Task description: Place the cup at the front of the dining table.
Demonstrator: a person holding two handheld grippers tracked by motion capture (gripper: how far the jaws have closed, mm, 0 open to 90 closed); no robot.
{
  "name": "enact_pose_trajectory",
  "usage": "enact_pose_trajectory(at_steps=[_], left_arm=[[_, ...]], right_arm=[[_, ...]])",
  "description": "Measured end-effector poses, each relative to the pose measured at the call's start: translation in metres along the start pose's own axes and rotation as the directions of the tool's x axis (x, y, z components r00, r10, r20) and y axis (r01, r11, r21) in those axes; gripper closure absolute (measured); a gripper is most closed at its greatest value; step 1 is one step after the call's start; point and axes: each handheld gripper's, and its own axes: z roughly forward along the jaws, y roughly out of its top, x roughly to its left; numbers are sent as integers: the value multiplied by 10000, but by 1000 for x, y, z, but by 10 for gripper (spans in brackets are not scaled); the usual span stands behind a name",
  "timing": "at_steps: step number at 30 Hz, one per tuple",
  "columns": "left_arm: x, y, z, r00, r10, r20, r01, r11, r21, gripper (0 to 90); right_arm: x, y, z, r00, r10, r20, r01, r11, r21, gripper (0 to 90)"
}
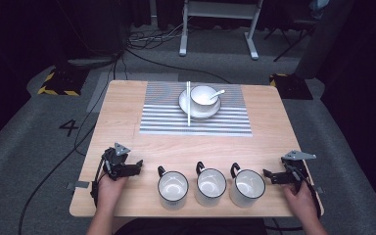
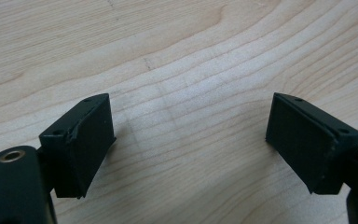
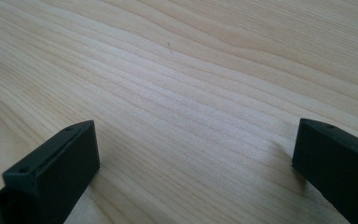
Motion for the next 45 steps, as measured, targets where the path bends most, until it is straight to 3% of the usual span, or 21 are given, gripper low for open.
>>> enact_pose_trajectory(at_steps=[4,10,12,13,14,15,16,20,30,33,38,45], left_arm=[[0,2,-5,9999,11,147,-12,10000,83,149],[-4,8,-23,9987,-175,472,187,9995,-271,149],[-6,8,-35,9980,-303,559,324,9988,-357,149],[-8,6,-48,9970,-494,591,531,9965,-640,149],[-8,6,-48,9970,-494,591,531,9965,-640,149],[-11,3,-64,9957,-585,724,651,9936,-923,149],[-11,3,-64,9957,-585,724,651,9936,-923,148],[-18,1,-88,9985,-320,447,372,9919,-1215,150],[-42,5,-114,9979,170,629,-48,9819,-1891,150],[-46,7,-117,9969,220,761,-61,9792,-2027,150],[-62,13,-122,9933,840,790,-648,9734,-2198,148],[-77,17,-124,9863,991,1316,-669,9710,-2297,147]], right_arm=[[0,0,0,10000,-1,1,1,10000,1,4],[0,0,0,10000,-1,0,1,10000,-1,4],[0,0,0,10000,0,-2,0,10000,-1,4],[0,0,0,10000,2,-4,-2,10000,-6,4],[0,0,0,10000,2,-4,-2,10000,-6,4],[1,0,0,10000,41,-4,-41,10000,7,4],[1,0,0,10000,41,-4,-41,10000,7,4],[0,0,0,10000,26,-6,-26,10000,3,4],[1,0,0,10000,45,-6,-45,10000,5,4],[1,0,0,10000,44,-10,-44,10000,-1,4],[1,0,0,10000,57,-7,-57,10000,0,4],[0,0,0,10000,1,0,-1,10000,-5,5]])
